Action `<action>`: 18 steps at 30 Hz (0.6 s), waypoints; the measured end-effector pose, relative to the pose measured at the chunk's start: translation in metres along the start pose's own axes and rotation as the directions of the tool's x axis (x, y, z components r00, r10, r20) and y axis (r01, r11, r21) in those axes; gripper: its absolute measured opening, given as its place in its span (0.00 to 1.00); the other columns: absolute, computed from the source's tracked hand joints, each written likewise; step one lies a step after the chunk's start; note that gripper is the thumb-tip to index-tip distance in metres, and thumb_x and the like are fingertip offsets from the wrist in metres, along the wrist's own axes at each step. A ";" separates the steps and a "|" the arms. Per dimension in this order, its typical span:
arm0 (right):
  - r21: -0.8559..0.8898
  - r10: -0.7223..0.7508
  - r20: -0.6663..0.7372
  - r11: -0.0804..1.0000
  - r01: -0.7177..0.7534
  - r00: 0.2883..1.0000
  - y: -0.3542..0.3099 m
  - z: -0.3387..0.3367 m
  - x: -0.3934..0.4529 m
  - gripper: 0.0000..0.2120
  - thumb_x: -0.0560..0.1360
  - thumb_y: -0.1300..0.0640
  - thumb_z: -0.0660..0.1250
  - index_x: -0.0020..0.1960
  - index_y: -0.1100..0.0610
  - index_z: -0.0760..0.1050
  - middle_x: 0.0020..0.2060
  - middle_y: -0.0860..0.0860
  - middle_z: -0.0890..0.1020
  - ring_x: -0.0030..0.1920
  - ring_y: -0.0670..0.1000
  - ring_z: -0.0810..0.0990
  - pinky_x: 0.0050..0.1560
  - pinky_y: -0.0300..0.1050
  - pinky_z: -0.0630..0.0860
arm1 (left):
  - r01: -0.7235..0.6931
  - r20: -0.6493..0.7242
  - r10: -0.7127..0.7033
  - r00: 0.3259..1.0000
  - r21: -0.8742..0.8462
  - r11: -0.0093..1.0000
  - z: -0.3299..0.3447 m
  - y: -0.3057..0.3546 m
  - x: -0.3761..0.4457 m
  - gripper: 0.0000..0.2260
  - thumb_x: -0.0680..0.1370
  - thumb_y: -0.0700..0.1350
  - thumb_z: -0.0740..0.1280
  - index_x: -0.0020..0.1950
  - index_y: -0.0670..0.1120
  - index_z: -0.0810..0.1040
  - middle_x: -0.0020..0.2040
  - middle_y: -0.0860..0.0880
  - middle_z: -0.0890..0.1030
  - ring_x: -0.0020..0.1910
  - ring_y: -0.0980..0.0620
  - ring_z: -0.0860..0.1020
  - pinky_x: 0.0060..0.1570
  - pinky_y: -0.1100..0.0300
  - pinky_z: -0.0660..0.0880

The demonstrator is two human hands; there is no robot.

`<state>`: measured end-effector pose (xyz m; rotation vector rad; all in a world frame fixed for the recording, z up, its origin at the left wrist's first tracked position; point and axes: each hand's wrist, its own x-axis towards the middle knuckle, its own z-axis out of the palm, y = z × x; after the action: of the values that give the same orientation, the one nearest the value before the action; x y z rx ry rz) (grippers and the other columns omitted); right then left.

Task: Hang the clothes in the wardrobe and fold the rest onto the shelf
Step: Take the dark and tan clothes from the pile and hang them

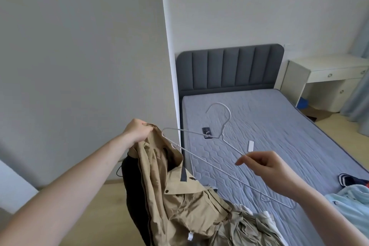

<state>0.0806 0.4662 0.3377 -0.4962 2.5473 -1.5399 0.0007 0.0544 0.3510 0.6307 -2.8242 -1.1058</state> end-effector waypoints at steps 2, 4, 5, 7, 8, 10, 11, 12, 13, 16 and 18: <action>-0.001 0.001 0.017 1.000 -0.001 1.000 0.000 0.001 0.001 0.12 0.82 0.48 0.64 0.47 0.42 0.86 0.27 0.49 0.61 0.26 0.50 0.56 0.27 0.42 0.54 | -0.003 0.004 0.003 1.000 0.000 1.000 -0.001 -0.001 0.001 0.12 0.78 0.48 0.68 0.45 0.40 0.85 0.31 0.50 0.75 0.31 0.49 0.74 0.34 0.60 0.68; -0.008 0.001 0.037 1.000 -0.001 0.999 -0.001 0.005 0.003 0.12 0.82 0.47 0.64 0.47 0.42 0.86 0.27 0.49 0.61 0.26 0.49 0.56 0.27 0.42 0.53 | -0.028 0.019 0.028 0.999 -0.002 1.000 -0.002 -0.001 0.000 0.12 0.79 0.48 0.69 0.49 0.39 0.85 0.33 0.48 0.78 0.35 0.48 0.76 0.37 0.60 0.69; -0.010 0.001 0.050 1.000 0.000 0.999 -0.002 0.007 0.004 0.12 0.82 0.47 0.65 0.47 0.42 0.86 0.27 0.50 0.61 0.26 0.49 0.57 0.27 0.41 0.54 | -0.041 0.032 0.041 0.999 -0.004 0.999 -0.002 0.000 0.000 0.12 0.79 0.48 0.68 0.49 0.39 0.85 0.35 0.46 0.80 0.36 0.48 0.77 0.39 0.60 0.70; -0.011 -0.001 0.074 1.000 0.001 0.997 -0.002 0.013 0.007 0.12 0.82 0.47 0.65 0.47 0.44 0.86 0.27 0.50 0.62 0.26 0.48 0.57 0.27 0.40 0.54 | -0.081 0.055 0.080 0.995 0.010 0.997 -0.005 0.005 -0.005 0.11 0.79 0.49 0.68 0.45 0.42 0.84 0.36 0.45 0.80 0.35 0.50 0.78 0.39 0.60 0.70; -0.012 -0.001 0.086 1.000 0.002 0.996 -0.002 0.016 0.009 0.12 0.82 0.48 0.65 0.47 0.45 0.86 0.26 0.49 0.62 0.26 0.47 0.57 0.27 0.40 0.54 | -0.104 0.067 0.103 0.992 0.021 0.994 -0.006 0.010 -0.009 0.10 0.80 0.48 0.68 0.41 0.45 0.81 0.34 0.46 0.77 0.32 0.51 0.76 0.38 0.59 0.69; -0.019 0.002 0.107 1.000 0.000 0.994 -0.001 0.024 0.014 0.12 0.82 0.48 0.65 0.47 0.46 0.86 0.25 0.47 0.62 0.24 0.46 0.57 0.26 0.38 0.54 | -0.154 0.093 0.151 0.984 0.033 0.987 -0.007 0.021 -0.017 0.16 0.80 0.48 0.68 0.34 0.48 0.70 0.28 0.50 0.66 0.27 0.51 0.68 0.34 0.57 0.62; -0.019 0.005 0.114 1.000 -0.003 0.993 -0.001 0.029 0.016 0.12 0.82 0.48 0.65 0.47 0.46 0.86 0.24 0.46 0.63 0.24 0.46 0.57 0.26 0.37 0.54 | -0.184 0.105 0.180 0.978 0.037 0.982 -0.007 0.027 -0.022 0.19 0.80 0.47 0.67 0.32 0.48 0.65 0.28 0.52 0.63 0.27 0.51 0.64 0.34 0.56 0.59; -0.021 0.008 0.118 1.000 -0.005 0.993 0.000 0.036 0.019 0.12 0.82 0.48 0.65 0.47 0.46 0.86 0.24 0.46 0.63 0.24 0.46 0.57 0.25 0.37 0.54 | -0.214 0.116 0.210 0.971 0.027 0.976 -0.007 0.032 -0.027 0.21 0.81 0.47 0.67 0.31 0.47 0.63 0.28 0.51 0.61 0.29 0.50 0.62 0.35 0.55 0.57; -0.027 0.009 0.116 1.000 -0.006 0.993 0.001 0.043 0.021 0.12 0.82 0.47 0.65 0.46 0.46 0.86 0.24 0.46 0.63 0.24 0.46 0.57 0.26 0.37 0.54 | -0.233 0.130 0.230 0.965 0.010 0.972 -0.006 0.038 -0.032 0.20 0.81 0.47 0.66 0.32 0.43 0.64 0.29 0.50 0.61 0.30 0.50 0.62 0.36 0.55 0.58; -0.042 0.011 0.064 0.999 -0.008 0.998 0.003 0.071 0.028 0.12 0.82 0.48 0.66 0.43 0.46 0.85 0.23 0.46 0.66 0.24 0.45 0.59 0.27 0.38 0.55 | -0.272 0.145 0.282 0.948 -0.088 0.958 -0.001 0.055 -0.044 0.17 0.82 0.46 0.64 0.40 0.34 0.74 0.32 0.46 0.64 0.32 0.49 0.64 0.37 0.57 0.62; -0.020 0.032 -0.019 0.999 -0.032 0.999 0.006 0.088 0.031 0.13 0.81 0.49 0.66 0.40 0.47 0.84 0.22 0.46 0.68 0.23 0.45 0.61 0.27 0.38 0.56 | -0.286 0.128 0.308 0.943 -0.166 0.944 0.003 0.065 -0.051 0.15 0.82 0.45 0.64 0.40 0.36 0.76 0.32 0.46 0.65 0.33 0.49 0.65 0.37 0.58 0.64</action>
<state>0.0740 0.3840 0.2928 -0.4431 2.5741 -1.5173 0.0241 0.1194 0.3975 0.1034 -2.7983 -1.3310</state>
